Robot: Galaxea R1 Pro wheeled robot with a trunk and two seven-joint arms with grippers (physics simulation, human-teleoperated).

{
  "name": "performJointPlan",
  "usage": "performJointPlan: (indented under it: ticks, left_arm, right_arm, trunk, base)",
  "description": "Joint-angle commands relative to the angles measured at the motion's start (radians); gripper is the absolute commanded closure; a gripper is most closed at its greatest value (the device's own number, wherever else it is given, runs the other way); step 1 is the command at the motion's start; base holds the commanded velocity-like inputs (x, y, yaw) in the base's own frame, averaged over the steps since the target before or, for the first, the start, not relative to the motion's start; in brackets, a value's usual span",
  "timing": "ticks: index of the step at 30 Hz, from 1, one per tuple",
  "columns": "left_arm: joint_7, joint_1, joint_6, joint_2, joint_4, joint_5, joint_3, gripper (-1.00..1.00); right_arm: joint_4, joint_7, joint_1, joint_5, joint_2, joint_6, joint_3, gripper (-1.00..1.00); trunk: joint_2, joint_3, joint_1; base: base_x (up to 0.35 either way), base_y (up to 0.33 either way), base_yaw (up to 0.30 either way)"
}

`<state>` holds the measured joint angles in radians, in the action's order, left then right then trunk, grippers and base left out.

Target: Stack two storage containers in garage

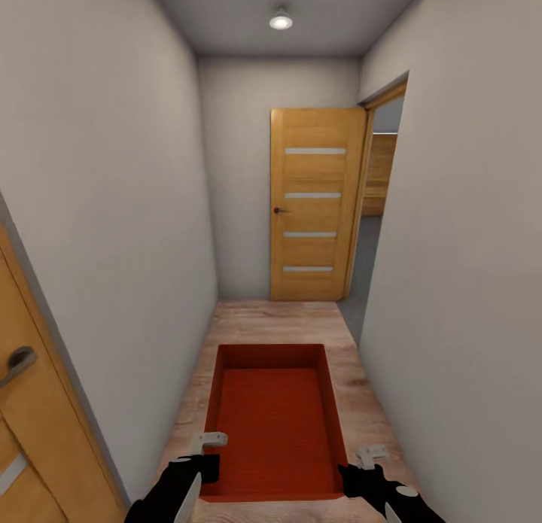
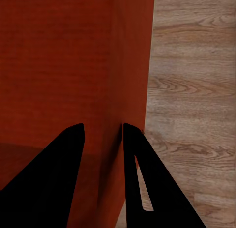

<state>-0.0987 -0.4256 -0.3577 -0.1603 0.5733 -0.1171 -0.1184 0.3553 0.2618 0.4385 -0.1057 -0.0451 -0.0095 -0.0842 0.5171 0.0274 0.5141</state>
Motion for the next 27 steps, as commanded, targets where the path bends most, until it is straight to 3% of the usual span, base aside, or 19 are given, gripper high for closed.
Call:
performJointPlan:
  ticks: [1, 27]
  left_arm:
    - [-0.003, -0.001, -0.006, -0.002, 0.01, -0.018, -0.044, 1.0]
    - [-0.003, -0.001, -0.006, -0.002, 0.01, -0.018, -0.043, 1.0]
  right_arm:
    - [-0.001, 0.002, 0.0, -0.012, -0.001, -0.001, -0.005, 1.0]
    - [-0.001, 0.004, 0.0, -0.012, -0.001, -0.001, -0.005, 1.0]
  trunk:
    - [0.002, 0.002, 0.001]
    - [0.002, 0.002, 0.001]
  base:
    - [0.327, 0.0, 0.0]
    - [0.327, 0.0, 0.0]
